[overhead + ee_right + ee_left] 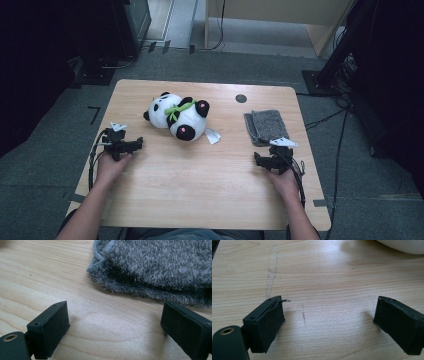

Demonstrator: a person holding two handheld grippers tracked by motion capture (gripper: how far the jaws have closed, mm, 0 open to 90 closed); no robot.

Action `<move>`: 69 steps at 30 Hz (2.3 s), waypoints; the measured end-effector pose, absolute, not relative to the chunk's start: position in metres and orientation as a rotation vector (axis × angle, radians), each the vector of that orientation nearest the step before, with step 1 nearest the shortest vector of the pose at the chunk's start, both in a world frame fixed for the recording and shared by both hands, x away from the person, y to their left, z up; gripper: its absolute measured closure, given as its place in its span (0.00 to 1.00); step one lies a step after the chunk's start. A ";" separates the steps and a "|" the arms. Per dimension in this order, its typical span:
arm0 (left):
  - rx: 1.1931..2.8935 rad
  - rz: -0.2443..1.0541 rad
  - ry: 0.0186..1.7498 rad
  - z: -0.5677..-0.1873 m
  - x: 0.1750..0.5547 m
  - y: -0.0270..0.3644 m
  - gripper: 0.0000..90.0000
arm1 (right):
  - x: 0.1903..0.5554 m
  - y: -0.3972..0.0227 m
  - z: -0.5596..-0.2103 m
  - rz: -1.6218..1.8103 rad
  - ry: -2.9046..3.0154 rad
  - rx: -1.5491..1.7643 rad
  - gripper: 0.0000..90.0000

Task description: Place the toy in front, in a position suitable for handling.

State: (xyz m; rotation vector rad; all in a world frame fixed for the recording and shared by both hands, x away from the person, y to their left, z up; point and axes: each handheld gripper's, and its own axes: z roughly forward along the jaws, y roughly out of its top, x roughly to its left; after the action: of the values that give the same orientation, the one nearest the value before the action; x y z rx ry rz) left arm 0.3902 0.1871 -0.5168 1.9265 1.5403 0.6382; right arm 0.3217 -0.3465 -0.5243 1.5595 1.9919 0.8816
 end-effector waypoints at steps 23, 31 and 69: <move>1.957 0.621 1.495 -0.517 0.391 0.186 0.10 | 0.318 -0.346 -0.524 0.872 1.923 1.594 0.16; 1.969 0.537 1.445 -0.514 0.392 0.191 0.10 | 0.317 -0.348 -0.524 0.858 1.913 1.615 0.12; 2.031 0.347 1.080 -0.456 0.412 0.156 0.43 | 0.328 -0.340 -0.489 0.952 2.112 1.532 0.40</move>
State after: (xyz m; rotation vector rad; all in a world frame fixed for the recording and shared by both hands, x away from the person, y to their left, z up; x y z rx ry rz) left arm 0.4117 0.1556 -0.4563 2.0308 1.0802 0.3466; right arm 0.3276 -0.3403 -0.4895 1.5317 2.1120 0.9523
